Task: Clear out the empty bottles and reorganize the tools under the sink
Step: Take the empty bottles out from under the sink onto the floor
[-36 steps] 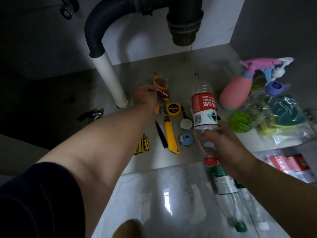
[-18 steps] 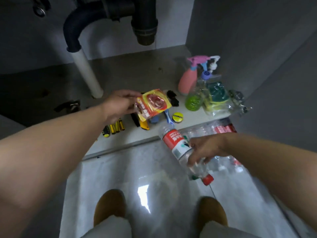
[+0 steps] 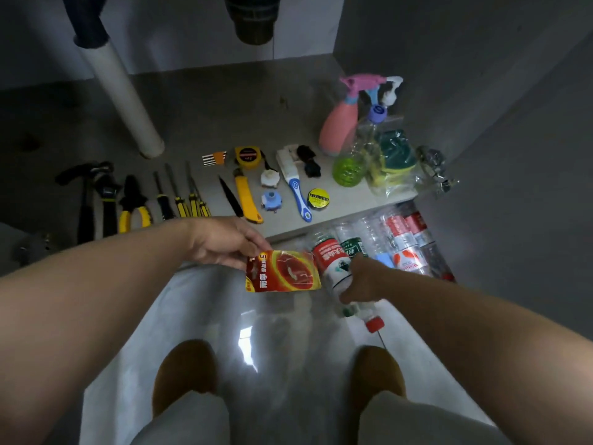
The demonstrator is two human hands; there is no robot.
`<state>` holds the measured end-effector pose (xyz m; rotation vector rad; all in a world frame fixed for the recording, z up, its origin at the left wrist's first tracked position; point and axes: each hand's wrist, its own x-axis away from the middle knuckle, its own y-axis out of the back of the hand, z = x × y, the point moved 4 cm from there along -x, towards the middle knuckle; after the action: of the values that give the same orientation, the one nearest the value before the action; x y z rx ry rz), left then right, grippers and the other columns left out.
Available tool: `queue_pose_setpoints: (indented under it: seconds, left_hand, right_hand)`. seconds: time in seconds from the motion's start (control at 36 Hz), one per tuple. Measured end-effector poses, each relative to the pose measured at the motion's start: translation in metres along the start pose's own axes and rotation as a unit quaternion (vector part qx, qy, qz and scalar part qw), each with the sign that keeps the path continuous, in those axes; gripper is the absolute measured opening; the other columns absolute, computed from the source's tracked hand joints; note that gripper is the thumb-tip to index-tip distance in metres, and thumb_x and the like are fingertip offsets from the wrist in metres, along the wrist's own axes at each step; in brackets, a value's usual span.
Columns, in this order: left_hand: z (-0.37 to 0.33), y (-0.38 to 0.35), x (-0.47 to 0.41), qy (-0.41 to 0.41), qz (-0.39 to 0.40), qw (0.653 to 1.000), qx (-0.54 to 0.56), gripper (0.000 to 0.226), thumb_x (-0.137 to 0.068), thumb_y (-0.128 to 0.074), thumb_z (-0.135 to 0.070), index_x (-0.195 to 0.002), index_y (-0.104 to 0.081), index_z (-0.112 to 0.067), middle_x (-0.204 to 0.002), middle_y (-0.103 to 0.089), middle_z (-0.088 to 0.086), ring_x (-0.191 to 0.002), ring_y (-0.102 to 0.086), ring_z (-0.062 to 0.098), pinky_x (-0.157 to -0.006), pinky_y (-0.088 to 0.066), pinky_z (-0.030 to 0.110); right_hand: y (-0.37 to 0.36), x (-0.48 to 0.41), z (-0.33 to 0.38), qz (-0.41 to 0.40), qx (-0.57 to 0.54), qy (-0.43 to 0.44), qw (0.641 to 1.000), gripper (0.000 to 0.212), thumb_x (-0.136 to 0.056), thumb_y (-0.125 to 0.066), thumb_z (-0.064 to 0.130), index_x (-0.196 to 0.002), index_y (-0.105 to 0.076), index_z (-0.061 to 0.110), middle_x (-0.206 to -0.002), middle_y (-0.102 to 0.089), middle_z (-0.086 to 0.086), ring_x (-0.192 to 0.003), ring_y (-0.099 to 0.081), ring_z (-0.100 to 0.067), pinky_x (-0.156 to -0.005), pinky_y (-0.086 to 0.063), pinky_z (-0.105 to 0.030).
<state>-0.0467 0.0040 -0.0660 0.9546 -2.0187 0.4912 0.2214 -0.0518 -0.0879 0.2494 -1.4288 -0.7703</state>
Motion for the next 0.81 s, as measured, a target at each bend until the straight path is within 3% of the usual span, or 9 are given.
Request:
queue_pose_setpoints:
  seconds: [0.08,0.19,0.33,0.44,0.81]
  left_hand:
    - [-0.001,-0.009,-0.008,-0.005,0.000,1.000,-0.002,0.027,-0.100,-0.054,0.001,-0.122,-0.069,-0.006,-0.121,-0.070,0.015,-0.113,-0.068,0.021,-0.091,-0.060,0.032]
    - [-0.005,-0.024,-0.019,-0.010,0.005,1.000,-0.023,0.028,-0.100,-0.055,0.000,-0.125,-0.067,-0.005,-0.123,-0.069,0.015,-0.119,-0.065,0.024,-0.101,-0.055,0.038]
    - [-0.004,-0.043,-0.027,-0.007,0.009,0.998,-0.065,0.030,-0.100,-0.054,0.003,-0.126,-0.067,-0.004,-0.122,-0.070,0.014,-0.115,-0.067,0.021,-0.085,-0.060,0.024]
    - [0.002,-0.053,-0.035,0.012,0.002,0.994,-0.111,0.028,-0.097,-0.054,0.007,-0.119,-0.068,-0.004,-0.119,-0.070,0.015,-0.112,-0.068,0.023,-0.091,-0.059,0.030]
    - [0.002,-0.072,-0.053,0.032,-0.027,0.985,-0.170,0.016,-0.093,-0.066,0.002,-0.098,-0.066,-0.013,-0.110,-0.066,0.010,-0.097,-0.069,0.019,-0.070,-0.062,0.024]
  right_hand:
    - [0.023,-0.002,-0.022,-0.008,0.004,-0.052,0.999,0.086,-0.076,-0.084,0.022,-0.144,-0.033,0.009,-0.120,-0.062,-0.011,-0.102,-0.063,-0.027,-0.087,-0.057,-0.036]
    - [0.039,-0.007,-0.043,-0.043,-0.007,-0.074,0.996,0.088,-0.077,-0.085,0.024,-0.146,-0.032,0.009,-0.127,-0.061,-0.013,-0.110,-0.062,-0.031,-0.095,-0.055,-0.040]
    - [0.036,-0.016,-0.053,-0.072,-0.016,-0.093,0.993,0.088,-0.076,-0.086,0.024,-0.145,-0.035,0.008,-0.128,-0.061,-0.014,-0.114,-0.063,-0.032,-0.098,-0.054,-0.043]
    - [0.026,-0.024,-0.054,-0.083,-0.028,-0.100,0.991,0.086,-0.074,-0.088,0.023,-0.143,-0.038,0.009,-0.126,-0.061,-0.013,-0.112,-0.064,-0.032,-0.099,-0.055,-0.045]
    - [0.025,-0.027,-0.060,-0.173,0.063,-0.100,0.978,0.082,-0.081,-0.080,0.018,-0.145,-0.029,0.011,-0.133,-0.050,-0.015,-0.113,-0.062,-0.033,-0.087,-0.054,-0.039]
